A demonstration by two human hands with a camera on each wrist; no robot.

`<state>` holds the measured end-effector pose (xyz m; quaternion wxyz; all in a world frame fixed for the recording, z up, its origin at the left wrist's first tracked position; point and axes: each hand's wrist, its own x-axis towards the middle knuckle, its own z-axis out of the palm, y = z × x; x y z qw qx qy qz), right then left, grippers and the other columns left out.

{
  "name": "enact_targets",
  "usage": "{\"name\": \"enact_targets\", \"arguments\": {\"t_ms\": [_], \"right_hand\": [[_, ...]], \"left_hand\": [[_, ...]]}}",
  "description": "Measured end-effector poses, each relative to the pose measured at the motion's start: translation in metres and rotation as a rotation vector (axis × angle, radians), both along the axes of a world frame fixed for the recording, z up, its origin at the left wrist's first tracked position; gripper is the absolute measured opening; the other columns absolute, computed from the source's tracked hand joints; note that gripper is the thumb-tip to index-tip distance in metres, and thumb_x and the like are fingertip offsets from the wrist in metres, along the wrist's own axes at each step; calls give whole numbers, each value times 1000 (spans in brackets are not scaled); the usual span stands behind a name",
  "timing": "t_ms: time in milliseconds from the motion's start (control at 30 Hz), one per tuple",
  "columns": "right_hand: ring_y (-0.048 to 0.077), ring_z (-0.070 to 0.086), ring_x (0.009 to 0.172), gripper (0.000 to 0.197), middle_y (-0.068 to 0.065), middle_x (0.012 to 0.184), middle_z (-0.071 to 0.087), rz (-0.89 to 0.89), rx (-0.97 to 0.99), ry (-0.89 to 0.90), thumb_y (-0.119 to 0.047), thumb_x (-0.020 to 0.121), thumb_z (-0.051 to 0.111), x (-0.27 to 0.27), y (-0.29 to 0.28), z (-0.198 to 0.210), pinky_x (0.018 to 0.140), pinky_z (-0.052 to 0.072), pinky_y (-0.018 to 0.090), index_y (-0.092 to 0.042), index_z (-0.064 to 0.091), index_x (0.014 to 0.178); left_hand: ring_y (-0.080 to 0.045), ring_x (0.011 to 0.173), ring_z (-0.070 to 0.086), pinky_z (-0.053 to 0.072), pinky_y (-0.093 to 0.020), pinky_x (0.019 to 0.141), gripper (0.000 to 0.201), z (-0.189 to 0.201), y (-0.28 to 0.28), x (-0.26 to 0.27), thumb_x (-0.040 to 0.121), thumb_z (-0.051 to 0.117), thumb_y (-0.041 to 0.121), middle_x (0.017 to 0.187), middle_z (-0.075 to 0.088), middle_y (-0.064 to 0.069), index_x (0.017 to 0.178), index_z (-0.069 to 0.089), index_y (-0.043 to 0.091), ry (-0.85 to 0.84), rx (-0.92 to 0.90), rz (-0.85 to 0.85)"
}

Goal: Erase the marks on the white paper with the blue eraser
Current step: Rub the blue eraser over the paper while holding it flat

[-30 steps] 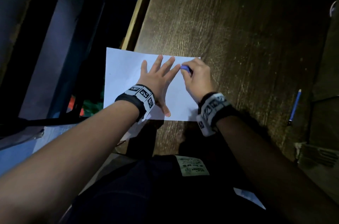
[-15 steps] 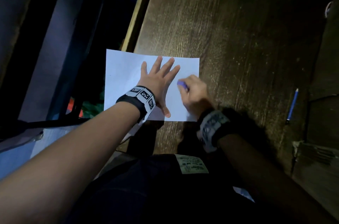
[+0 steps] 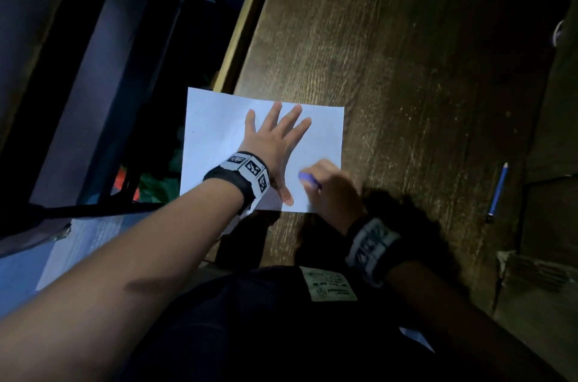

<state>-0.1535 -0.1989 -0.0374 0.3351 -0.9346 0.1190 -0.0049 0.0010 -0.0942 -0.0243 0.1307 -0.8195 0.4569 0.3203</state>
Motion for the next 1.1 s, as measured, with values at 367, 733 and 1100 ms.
{"name": "enact_targets", "arguments": {"t_ms": [367,733,1100], "right_hand": [[20,56,71,6,12,82,62,-175,-17,-110,0,84,68,27,-13,1,69,43,22,-2,71,89],[19,61,80,12,8,92,64,-299,7,-105,-10,90,63,55,-42,-7,76,43,15,-6,72,97],[20,59,73,8,10,86,63,-288,-33,-123,-7,87,65,70,-56,-3,70,35,6,-6,72,91]], "left_hand": [[-35,152,-24,4,-74,115,174,2,-1,-2,31,77,91,165,-31,3,156,-26,29,-9,7,-3],[-35,153,-21,5,-74,115,175,1,-1,-2,28,77,92,165,-28,3,156,-26,30,-10,-5,-2],[-35,153,-22,5,-73,115,174,4,-1,-2,31,77,91,165,-30,4,157,-26,29,-8,14,-11]]}}
